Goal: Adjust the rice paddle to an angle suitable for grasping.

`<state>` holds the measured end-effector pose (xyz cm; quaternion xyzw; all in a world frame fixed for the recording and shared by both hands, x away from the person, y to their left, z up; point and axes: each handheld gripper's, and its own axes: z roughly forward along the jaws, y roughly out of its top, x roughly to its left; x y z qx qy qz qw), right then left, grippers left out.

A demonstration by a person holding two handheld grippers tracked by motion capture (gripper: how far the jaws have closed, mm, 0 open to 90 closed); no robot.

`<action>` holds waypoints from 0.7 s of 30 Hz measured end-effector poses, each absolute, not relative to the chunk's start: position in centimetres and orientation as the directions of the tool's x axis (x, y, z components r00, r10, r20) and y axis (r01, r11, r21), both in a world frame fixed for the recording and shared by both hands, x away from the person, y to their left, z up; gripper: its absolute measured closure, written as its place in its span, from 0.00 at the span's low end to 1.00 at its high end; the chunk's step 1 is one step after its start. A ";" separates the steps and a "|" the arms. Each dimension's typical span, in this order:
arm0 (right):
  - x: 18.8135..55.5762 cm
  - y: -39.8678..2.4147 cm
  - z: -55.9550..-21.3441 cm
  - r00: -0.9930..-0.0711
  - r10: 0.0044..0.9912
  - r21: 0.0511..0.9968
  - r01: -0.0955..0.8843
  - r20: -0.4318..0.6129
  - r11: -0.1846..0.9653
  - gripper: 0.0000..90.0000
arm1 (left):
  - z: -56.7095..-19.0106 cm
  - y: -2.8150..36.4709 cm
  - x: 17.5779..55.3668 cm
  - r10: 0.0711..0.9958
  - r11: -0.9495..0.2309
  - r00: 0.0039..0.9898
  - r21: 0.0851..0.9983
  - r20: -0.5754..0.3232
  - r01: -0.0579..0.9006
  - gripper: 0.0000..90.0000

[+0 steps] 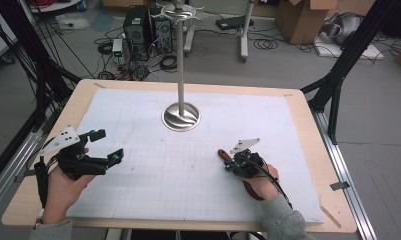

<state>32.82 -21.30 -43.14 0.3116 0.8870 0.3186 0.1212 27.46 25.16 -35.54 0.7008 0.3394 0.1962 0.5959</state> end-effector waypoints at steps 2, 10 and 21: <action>32.9 -21.4 -43.1 -0.770 0.637 0.641 0.482 -0.013 0.597 1.00 | -35.7 25.0 27.6 0.706 -0.064 0.697 0.967 -0.129 0.245 0.03; 33.0 -21.6 -43.1 -0.756 0.654 0.639 0.490 -0.027 0.593 1.00 | -35.5 24.8 27.7 0.701 -0.067 0.702 0.968 -0.125 0.240 0.03; 32.1 -22.4 -41.5 -0.741 0.671 0.695 0.489 0.011 0.528 0.76 | -35.7 24.2 28.4 0.685 -0.073 0.717 0.966 -0.131 0.246 0.02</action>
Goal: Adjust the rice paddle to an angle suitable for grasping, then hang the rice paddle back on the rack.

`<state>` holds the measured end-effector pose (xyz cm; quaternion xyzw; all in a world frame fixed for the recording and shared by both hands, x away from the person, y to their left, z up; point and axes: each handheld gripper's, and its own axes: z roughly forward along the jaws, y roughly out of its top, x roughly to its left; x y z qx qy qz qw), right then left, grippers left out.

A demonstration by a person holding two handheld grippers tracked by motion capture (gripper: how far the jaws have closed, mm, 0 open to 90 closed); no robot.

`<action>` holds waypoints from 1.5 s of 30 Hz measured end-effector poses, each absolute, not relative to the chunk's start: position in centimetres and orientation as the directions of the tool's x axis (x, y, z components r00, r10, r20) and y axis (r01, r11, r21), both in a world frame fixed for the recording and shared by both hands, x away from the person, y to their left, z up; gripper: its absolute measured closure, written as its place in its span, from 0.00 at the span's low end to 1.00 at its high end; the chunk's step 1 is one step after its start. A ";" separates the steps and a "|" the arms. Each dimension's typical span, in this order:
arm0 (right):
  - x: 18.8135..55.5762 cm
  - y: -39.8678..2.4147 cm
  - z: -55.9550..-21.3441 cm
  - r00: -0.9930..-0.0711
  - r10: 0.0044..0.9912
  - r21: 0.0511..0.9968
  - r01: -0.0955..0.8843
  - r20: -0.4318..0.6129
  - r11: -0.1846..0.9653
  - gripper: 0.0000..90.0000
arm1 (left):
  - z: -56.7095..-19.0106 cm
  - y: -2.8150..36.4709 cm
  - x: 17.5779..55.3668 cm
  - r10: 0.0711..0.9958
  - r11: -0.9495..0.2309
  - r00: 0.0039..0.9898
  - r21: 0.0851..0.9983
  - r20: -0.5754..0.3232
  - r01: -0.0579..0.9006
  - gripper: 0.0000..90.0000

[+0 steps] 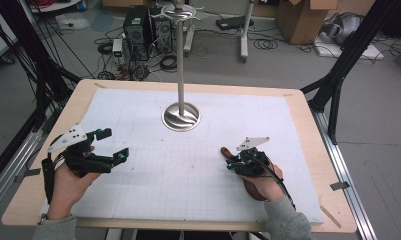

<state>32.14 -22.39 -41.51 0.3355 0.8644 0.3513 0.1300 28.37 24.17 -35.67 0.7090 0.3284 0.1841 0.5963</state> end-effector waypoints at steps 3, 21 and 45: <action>32.1 -22.7 -41.4 -0.720 0.694 0.690 0.511 0.018 0.512 0.60 | -35.6 24.0 28.5 0.680 -0.075 0.722 0.967 -0.129 0.244 0.03; 31.3 -25.0 -41.3 -0.671 0.742 0.611 0.590 0.005 0.529 0.11 | -35.4 22.2 29.9 0.650 -0.084 0.749 0.967 -0.129 0.239 0.03; 32.1 -24.5 -42.6 -0.685 0.729 0.557 0.615 0.026 0.558 0.21 | -35.4 22.5 29.5 0.656 -0.084 0.744 0.968 -0.126 0.238 0.03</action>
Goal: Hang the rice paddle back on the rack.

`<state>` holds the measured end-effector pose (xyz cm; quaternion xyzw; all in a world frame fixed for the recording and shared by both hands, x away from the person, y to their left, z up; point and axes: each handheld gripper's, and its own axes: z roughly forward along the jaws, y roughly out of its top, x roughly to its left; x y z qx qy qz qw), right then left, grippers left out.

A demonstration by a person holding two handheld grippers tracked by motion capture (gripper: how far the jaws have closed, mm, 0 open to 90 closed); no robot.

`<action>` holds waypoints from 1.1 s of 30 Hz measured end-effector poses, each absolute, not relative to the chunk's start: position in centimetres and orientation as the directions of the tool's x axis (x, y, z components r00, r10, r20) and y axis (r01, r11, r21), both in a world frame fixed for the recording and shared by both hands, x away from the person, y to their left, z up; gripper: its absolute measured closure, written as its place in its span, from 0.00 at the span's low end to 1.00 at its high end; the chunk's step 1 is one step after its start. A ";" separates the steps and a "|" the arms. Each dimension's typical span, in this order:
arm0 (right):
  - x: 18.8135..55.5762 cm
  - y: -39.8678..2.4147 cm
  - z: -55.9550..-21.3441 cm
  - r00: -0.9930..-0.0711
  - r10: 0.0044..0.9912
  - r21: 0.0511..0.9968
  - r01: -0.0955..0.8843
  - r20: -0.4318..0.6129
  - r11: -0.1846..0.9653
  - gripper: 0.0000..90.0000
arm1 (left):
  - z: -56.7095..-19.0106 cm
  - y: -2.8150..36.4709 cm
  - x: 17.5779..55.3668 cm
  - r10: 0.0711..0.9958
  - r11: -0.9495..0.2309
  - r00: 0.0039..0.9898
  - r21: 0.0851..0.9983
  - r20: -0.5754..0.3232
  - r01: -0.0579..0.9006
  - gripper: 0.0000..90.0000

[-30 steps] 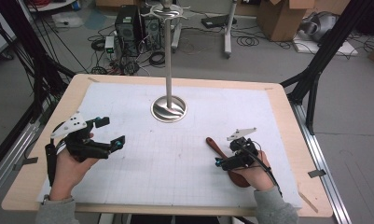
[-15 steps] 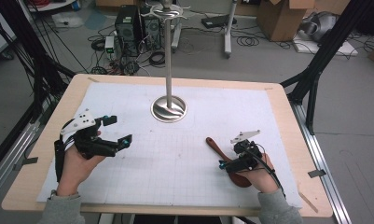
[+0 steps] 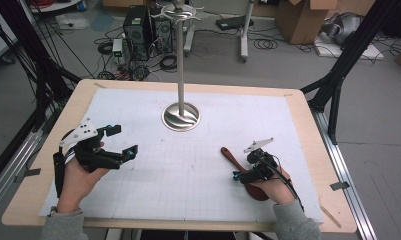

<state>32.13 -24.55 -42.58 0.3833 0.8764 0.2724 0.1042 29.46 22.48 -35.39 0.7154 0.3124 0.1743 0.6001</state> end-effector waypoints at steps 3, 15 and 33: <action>32.2 -24.5 -42.6 -0.681 0.732 0.545 0.621 0.020 0.563 0.25 | -35.4 22.5 29.4 0.658 -0.083 0.742 0.967 -0.127 0.240 0.03; 32.1 -24.2 -42.3 -0.684 0.729 0.526 0.621 0.002 0.581 0.42 | -35.5 22.4 29.5 0.657 -0.090 0.743 0.966 -0.125 0.242 0.03; 32.2 -23.7 -42.0 -0.691 0.723 0.500 0.626 -0.001 0.599 0.66 | -35.7 22.0 29.5 0.657 -0.109 0.745 0.962 -0.118 0.248 0.03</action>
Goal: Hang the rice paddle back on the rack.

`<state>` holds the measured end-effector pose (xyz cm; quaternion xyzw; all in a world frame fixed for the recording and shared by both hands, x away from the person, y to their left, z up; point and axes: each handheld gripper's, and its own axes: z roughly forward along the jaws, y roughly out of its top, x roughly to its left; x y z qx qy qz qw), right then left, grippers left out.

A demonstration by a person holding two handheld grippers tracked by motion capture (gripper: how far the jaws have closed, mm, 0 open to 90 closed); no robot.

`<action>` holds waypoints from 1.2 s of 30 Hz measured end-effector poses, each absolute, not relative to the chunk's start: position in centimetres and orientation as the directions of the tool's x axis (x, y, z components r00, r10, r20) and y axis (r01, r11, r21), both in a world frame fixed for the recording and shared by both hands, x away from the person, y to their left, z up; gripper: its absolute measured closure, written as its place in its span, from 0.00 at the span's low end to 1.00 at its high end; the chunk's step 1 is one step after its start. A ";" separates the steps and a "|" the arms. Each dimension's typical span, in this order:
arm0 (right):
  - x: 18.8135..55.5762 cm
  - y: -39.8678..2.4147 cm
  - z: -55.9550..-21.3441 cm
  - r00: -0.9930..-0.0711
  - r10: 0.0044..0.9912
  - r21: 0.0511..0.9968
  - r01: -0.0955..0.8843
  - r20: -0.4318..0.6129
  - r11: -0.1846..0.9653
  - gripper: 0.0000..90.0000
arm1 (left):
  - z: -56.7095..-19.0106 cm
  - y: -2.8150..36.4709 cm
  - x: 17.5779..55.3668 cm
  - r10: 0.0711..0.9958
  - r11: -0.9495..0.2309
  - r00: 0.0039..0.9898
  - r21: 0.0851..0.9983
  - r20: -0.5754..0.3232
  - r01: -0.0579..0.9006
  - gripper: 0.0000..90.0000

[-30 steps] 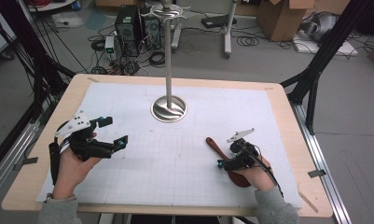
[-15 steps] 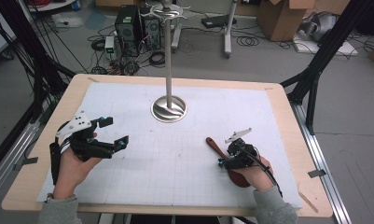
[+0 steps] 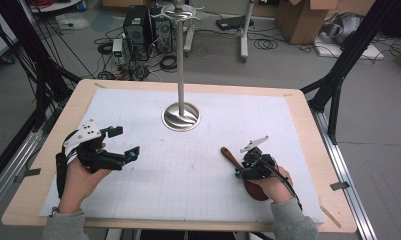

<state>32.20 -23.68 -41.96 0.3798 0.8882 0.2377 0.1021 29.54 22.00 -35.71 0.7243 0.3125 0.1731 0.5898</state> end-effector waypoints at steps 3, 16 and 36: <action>32.2 -23.7 -41.9 -0.694 0.720 0.502 0.622 -0.003 0.601 0.71 | -35.6 22.0 29.5 0.658 -0.107 0.744 0.963 -0.117 0.246 0.03; 32.1 -23.7 -41.9 -0.708 0.706 0.513 0.605 -0.005 0.609 0.83 | -35.7 22.3 29.4 0.663 -0.105 0.739 0.963 -0.118 0.248 0.02; 31.4 -24.7 -40.3 -0.727 0.687 0.598 0.553 0.007 0.580 0.84 | -35.5 22.5 29.4 0.667 -0.100 0.736 0.964 -0.118 0.245 0.03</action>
